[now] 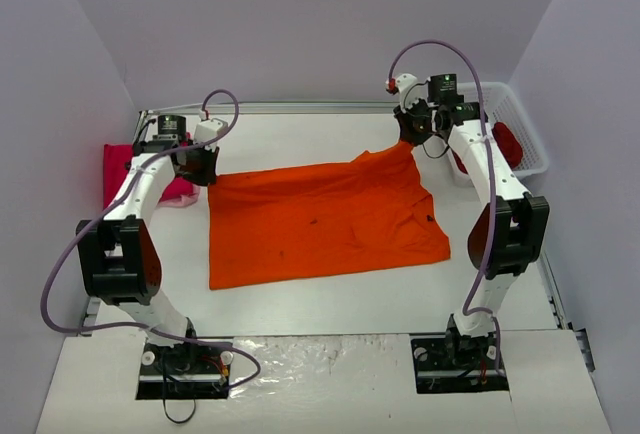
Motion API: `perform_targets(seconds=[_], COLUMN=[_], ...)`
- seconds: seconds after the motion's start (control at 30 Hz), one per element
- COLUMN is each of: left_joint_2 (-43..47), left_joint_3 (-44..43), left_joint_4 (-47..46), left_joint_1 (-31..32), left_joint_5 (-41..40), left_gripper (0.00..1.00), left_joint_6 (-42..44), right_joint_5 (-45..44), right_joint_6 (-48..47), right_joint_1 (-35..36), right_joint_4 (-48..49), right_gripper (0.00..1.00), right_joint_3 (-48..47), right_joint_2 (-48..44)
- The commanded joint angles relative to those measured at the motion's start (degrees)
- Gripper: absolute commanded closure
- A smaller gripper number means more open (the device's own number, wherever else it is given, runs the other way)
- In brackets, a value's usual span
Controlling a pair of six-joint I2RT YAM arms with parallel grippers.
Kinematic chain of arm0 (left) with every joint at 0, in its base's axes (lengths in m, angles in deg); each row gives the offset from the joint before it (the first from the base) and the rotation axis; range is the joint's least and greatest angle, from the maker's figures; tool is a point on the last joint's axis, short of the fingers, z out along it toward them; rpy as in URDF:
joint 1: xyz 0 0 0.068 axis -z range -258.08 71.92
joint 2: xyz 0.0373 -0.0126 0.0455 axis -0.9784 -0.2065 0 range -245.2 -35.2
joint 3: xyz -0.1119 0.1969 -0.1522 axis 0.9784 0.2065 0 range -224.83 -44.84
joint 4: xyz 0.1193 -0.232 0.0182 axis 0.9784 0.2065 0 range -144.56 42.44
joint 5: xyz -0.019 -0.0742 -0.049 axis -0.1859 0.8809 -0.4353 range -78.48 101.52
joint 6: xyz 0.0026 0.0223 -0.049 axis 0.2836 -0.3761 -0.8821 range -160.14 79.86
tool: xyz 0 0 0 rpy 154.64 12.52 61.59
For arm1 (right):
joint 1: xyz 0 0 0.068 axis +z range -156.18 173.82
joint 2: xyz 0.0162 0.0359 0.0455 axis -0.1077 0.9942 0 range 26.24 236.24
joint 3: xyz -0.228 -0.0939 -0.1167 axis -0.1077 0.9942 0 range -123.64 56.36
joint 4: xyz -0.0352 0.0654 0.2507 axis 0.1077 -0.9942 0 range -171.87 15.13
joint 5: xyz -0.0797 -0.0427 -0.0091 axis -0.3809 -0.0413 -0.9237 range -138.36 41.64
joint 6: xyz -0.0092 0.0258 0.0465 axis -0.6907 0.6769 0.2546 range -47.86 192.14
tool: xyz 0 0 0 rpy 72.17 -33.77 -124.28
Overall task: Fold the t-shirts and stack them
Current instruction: Fold the other side of the tshirt into a rectangle
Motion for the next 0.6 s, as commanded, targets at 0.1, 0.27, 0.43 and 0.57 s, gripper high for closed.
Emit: perform_targets(seconds=[0.1, 0.27, 0.43, 0.57], left_joint_2=[7.4, 9.4, 11.4, 12.6], left_joint_3=[3.3, 5.4, 7.6, 9.0], left_joint_4=[-1.8, -2.1, -2.9, -3.2], left_joint_1=[-0.2, -0.2, -0.3, -0.3], left_joint_5=[1.6, 1.7, 1.9, 2.5], left_gripper=[0.98, 0.97, 0.98, 0.98], left_joint_6=[2.5, 3.1, 3.1, 3.1], right_joint_5=[-0.5, -0.6, -0.7, -1.0], right_joint_6=[-0.5, -0.3, -0.3, -0.4], right_joint_1=[-0.5, -0.5, -0.5, -0.5], right_joint_4=[-0.5, -0.7, -0.9, -1.2], right_gripper=[1.00, 1.00, 1.00, 1.00], right_joint_3=[2.7, 4.4, 6.7, 8.5], right_joint_2=[-5.2, -7.2, -9.3, -10.8])
